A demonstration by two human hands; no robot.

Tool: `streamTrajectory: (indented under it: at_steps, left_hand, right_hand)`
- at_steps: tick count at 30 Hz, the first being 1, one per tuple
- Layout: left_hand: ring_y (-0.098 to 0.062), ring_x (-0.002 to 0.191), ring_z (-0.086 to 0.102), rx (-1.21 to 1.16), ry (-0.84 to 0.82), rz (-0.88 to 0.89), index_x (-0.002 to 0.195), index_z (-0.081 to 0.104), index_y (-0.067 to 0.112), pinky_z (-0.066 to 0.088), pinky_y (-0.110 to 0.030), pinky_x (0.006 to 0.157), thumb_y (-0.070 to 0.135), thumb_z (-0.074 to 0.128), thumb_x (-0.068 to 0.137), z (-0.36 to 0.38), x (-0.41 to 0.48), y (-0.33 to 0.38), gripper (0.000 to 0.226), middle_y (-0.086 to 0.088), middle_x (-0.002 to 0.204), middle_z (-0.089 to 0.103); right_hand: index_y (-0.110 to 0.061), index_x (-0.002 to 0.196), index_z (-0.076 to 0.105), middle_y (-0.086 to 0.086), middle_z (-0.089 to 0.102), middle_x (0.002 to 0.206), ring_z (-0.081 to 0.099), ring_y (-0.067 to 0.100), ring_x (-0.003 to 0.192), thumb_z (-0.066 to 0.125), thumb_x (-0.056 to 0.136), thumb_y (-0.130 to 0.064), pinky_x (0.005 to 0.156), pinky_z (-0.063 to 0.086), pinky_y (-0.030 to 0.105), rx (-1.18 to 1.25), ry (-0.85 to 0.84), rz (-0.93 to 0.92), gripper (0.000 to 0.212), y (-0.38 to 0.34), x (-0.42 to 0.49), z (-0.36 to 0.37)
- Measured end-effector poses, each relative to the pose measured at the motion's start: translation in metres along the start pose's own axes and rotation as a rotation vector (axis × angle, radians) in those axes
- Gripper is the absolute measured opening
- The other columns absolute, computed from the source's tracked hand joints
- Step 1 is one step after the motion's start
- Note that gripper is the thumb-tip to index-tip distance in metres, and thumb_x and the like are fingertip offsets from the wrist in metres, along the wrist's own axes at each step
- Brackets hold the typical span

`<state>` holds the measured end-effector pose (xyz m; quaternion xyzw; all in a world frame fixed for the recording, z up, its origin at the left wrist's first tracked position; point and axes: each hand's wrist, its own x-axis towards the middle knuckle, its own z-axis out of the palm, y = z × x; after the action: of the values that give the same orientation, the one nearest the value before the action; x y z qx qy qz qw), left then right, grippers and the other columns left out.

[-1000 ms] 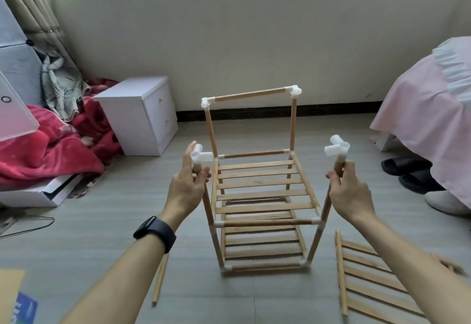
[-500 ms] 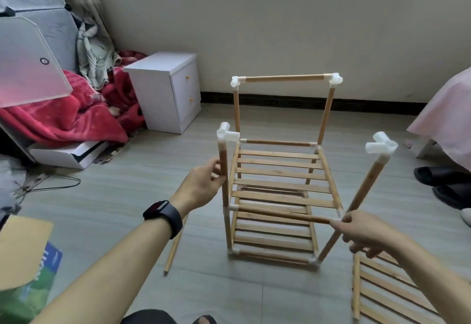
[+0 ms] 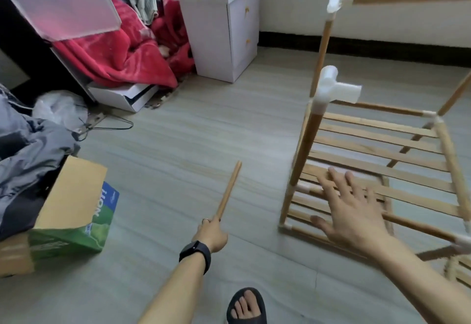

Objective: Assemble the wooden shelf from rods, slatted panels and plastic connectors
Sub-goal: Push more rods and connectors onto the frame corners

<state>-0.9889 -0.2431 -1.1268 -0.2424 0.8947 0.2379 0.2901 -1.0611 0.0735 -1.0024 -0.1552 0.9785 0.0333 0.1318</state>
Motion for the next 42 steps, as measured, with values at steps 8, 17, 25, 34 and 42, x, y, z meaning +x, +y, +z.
streamTrajectory:
  at_steps: [8,17,25,34,42]
  left_hand:
    - [-0.029,0.119,0.05,0.124,0.083,-0.043,0.132,0.051,0.03,0.05,-0.042,0.094,0.024,0.038,0.105,0.042,0.041,-0.014,0.03,-0.009,0.128,0.047]
    - [-0.032,0.102,0.062,-0.261,0.085,0.109,0.099,0.067,0.027,0.051,-0.036,0.086,0.032,0.048,0.097,0.025,0.018,0.024,0.02,-0.005,0.106,0.068]
    - [-0.014,0.045,0.049,-1.165,0.241,0.282,0.073,0.061,0.017,0.04,-0.026,0.053,0.023,0.044,0.088,-0.137,-0.084,0.109,0.023,0.0,0.058,0.054]
    - [-0.009,0.047,0.029,-1.196,0.359,1.049,0.058,0.046,0.021,0.03,-0.021,0.042,0.015,0.032,0.08,-0.238,-0.238,0.2,0.027,0.009,0.052,0.036]
    - [-0.016,0.05,0.039,-0.749,0.125,1.391,0.061,0.051,0.009,0.034,-0.025,0.047,0.01,0.032,0.08,-0.196,-0.281,0.259,0.027,0.001,0.053,0.044]
  right_hand:
    - [-0.043,0.155,-0.011,-0.005,-0.009,0.169,-0.005,0.032,0.156,0.02,0.075,-0.089,0.12,0.014,0.064,0.024,0.078,-0.064,0.097,0.015,0.005,0.018]
    - [-0.041,0.156,-0.015,-0.005,-0.024,0.167,-0.019,0.032,0.154,0.054,0.079,-0.078,0.121,0.002,0.064,0.081,-0.06,-0.069,0.11,0.011,0.003,-0.002]
    - [-0.041,0.159,-0.01,-0.007,-0.018,0.168,-0.009,0.032,0.156,0.07,0.078,-0.065,0.122,0.017,0.058,0.041,-0.351,-0.018,0.116,-0.001,-0.011,-0.051]
    - [-0.013,0.132,0.059,0.007,0.065,0.127,0.062,0.021,0.112,0.05,0.1,-0.056,0.086,0.051,0.032,0.821,0.244,0.121,0.054,0.017,-0.048,-0.154]
    - [-0.014,0.107,0.063,-0.006,0.049,0.067,0.041,0.007,0.049,0.055,0.092,-0.066,0.047,0.038,0.021,2.183,0.488,-0.082,0.054,0.034,-0.121,-0.211]
